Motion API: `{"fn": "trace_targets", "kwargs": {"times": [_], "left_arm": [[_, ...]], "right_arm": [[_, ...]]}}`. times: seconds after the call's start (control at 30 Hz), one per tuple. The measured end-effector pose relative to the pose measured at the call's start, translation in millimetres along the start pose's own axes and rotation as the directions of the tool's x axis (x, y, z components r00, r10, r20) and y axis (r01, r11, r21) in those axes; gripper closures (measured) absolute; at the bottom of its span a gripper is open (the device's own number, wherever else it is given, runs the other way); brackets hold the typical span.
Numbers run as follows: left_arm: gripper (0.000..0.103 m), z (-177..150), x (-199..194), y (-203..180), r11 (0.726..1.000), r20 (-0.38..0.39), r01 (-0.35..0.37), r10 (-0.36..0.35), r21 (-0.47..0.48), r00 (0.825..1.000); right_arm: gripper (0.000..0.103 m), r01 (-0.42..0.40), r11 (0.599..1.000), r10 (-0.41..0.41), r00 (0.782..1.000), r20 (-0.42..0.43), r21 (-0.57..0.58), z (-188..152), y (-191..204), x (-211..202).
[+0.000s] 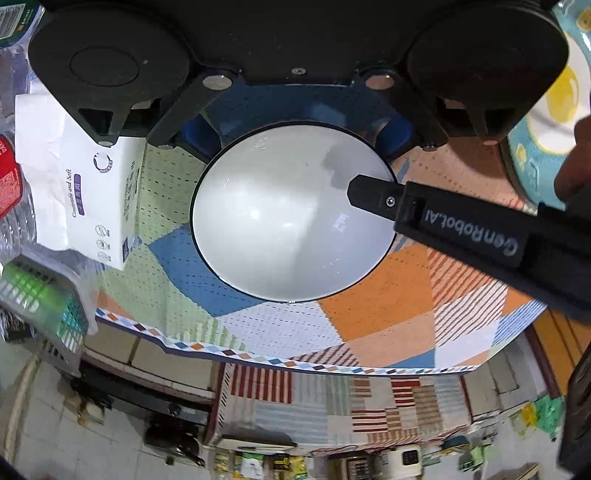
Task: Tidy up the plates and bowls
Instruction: 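Move the left gripper to the white bowl by the tissue box and close, then lift that bowl with the left gripper and carry it toward the bowl stack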
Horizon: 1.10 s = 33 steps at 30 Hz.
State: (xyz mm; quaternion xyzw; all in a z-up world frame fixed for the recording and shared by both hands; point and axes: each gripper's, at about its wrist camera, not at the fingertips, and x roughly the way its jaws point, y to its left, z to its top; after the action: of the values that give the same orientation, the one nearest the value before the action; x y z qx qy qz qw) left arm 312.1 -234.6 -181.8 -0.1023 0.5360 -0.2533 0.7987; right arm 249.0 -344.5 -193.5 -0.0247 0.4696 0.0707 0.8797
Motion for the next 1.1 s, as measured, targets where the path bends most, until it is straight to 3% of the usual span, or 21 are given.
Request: {"fn": "trace_targets", "kwargs": {"times": [0.33,0.63,0.9,1.1], "left_arm": [[0.086,-15,-68,-25,0.998,0.049,-0.031,0.028,0.055,0.998],[0.086,-45,-128,-52,0.983,0.025,-0.062,0.059,0.174,0.998],[0.086,-73,-172,-77,0.973,-0.013,-0.014,0.018,0.229,1.0],[0.086,-96,-183,-89,0.969,-0.057,0.006,0.008,0.246,0.998]], "right_arm": [[0.01,-0.028,0.999,0.023,0.993,0.118,0.042,-8,16,-57],[0.01,-0.043,0.998,0.034,0.977,0.211,0.04,-35,42,-121],[0.01,-0.026,0.999,0.019,0.97,0.242,0.025,-58,54,-179],[0.01,0.002,0.999,-0.009,0.979,0.205,0.033,-74,61,-206]]}}
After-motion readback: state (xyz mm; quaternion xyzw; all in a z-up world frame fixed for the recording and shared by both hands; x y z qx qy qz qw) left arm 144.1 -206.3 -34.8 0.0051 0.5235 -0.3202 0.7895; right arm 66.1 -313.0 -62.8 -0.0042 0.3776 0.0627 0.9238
